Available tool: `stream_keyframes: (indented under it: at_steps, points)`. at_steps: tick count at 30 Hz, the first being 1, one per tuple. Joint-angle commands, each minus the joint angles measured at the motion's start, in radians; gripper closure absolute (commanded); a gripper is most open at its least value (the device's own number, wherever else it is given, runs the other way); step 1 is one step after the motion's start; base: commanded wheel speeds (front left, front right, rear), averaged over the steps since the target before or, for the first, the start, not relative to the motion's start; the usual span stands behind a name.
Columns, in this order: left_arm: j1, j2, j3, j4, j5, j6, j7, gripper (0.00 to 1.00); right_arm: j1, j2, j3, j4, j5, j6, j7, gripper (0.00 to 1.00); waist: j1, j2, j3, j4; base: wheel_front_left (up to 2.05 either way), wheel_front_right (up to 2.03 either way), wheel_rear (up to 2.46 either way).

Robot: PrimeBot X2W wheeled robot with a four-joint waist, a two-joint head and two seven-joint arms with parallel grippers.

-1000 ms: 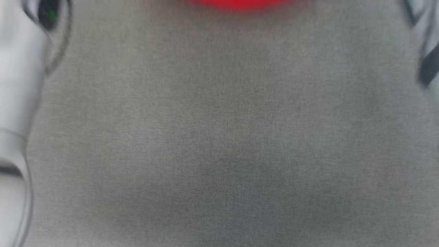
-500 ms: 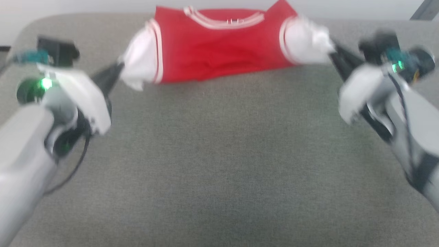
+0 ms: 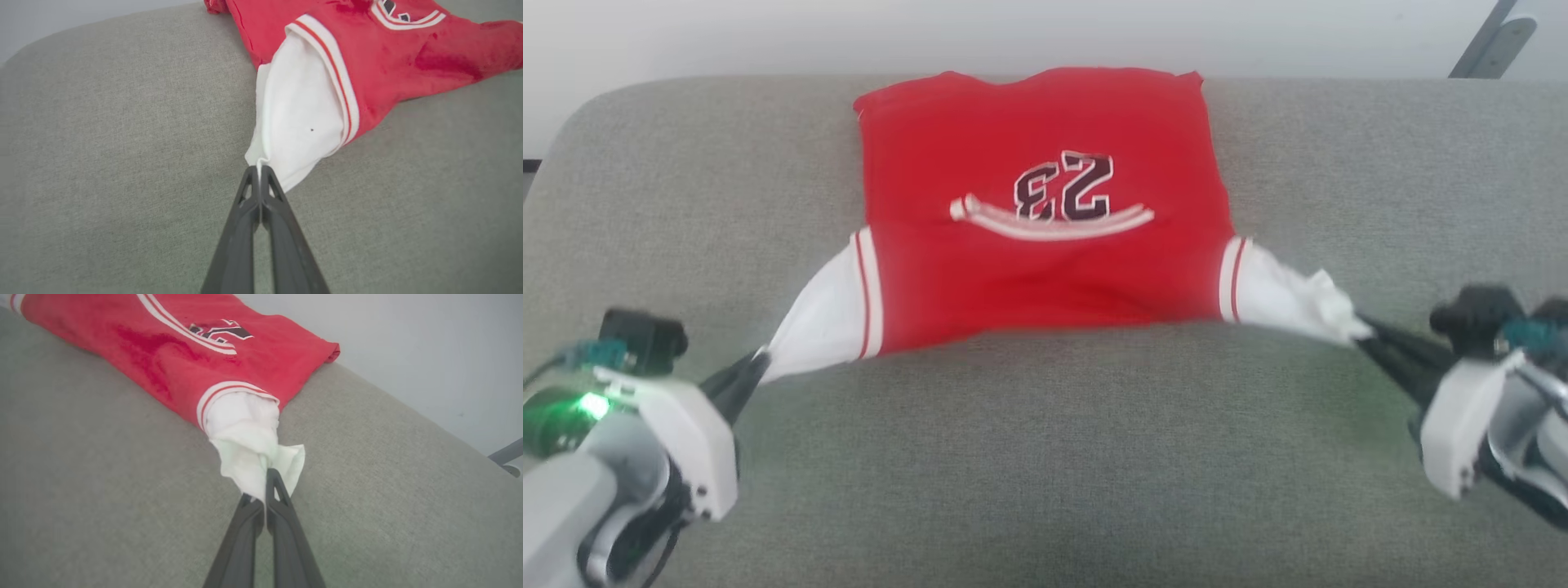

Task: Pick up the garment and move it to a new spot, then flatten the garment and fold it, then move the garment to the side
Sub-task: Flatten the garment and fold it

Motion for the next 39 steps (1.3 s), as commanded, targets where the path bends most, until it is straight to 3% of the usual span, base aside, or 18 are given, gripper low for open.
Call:
stream_keyframes:
  at_steps: [1, 9, 12, 24, 31, 32, 34, 35, 39]
  points:
    - [0.028, 0.015, -0.007, -0.012, 0.02, 0.024, -0.006, 1.0, 0.024, -0.019, 0.014, -0.018, -0.004, 0.0, 0.002, 1.0, 0.0, 0.0, -0.002, -0.002, 0.0, 0.0, 0.0]
    - [0.178, 0.054, -0.013, -0.05, -0.029, 0.144, -0.013, 1.0, 0.126, -0.071, 0.063, -0.056, 0.034, 0.0, 0.003, 1.0, 0.0, 0.0, -0.011, -0.017, 0.0, 0.0, 0.0]
    - [0.224, 0.052, 0.004, -0.066, -0.082, 0.164, -0.027, 1.0, 0.158, -0.074, 0.082, -0.072, 0.074, 0.0, 0.034, 1.0, 0.0, 0.0, -0.011, -0.024, 0.0, 0.0, 0.0]
    - [0.325, 0.063, -0.015, -0.104, -0.121, 0.234, -0.015, 1.0, 0.237, -0.113, 0.16, -0.187, 0.218, 0.0, 0.184, 1.0, 0.0, 0.0, 0.007, -0.028, 0.0, 0.0, 0.0]
    - [0.323, 0.041, -0.009, -0.115, -0.121, 0.245, -0.036, 1.0, 0.262, -0.095, 0.152, -0.173, 0.247, 0.0, 0.218, 1.0, 0.0, 0.0, 0.023, -0.018, 0.0, 0.0, 0.0]
    - [0.318, 0.036, -0.01, -0.115, -0.117, 0.244, -0.038, 1.0, 0.263, -0.088, 0.143, -0.16, 0.25, 0.0, 0.222, 0.84, 0.0, 0.0, 0.025, -0.016, 0.0, 0.0, 0.0]
    - [0.306, 0.026, -0.014, -0.114, -0.108, 0.239, -0.042, 1.0, 0.259, -0.071, 0.127, -0.148, 0.246, -0.001, 0.231, 0.05, 0.0, 0.0, 0.029, -0.012, 0.0, 0.0, 0.0]
    - [0.301, 0.021, -0.016, -0.113, -0.103, 0.24, -0.043, 1.0, 0.257, -0.067, 0.12, -0.145, 0.243, -0.001, 0.238, 0.0, 0.0, 0.0, 0.031, -0.01, 0.0, 0.0, 0.0]
    - [0.276, 0.001, -0.026, -0.111, -0.074, 0.231, -0.052, 1.0, 0.237, -0.086, 0.05, -0.168, 0.242, -0.005, 0.278, 0.0, 0.0, 0.0, 0.039, -0.001, 0.0, 0.0, 0.0]
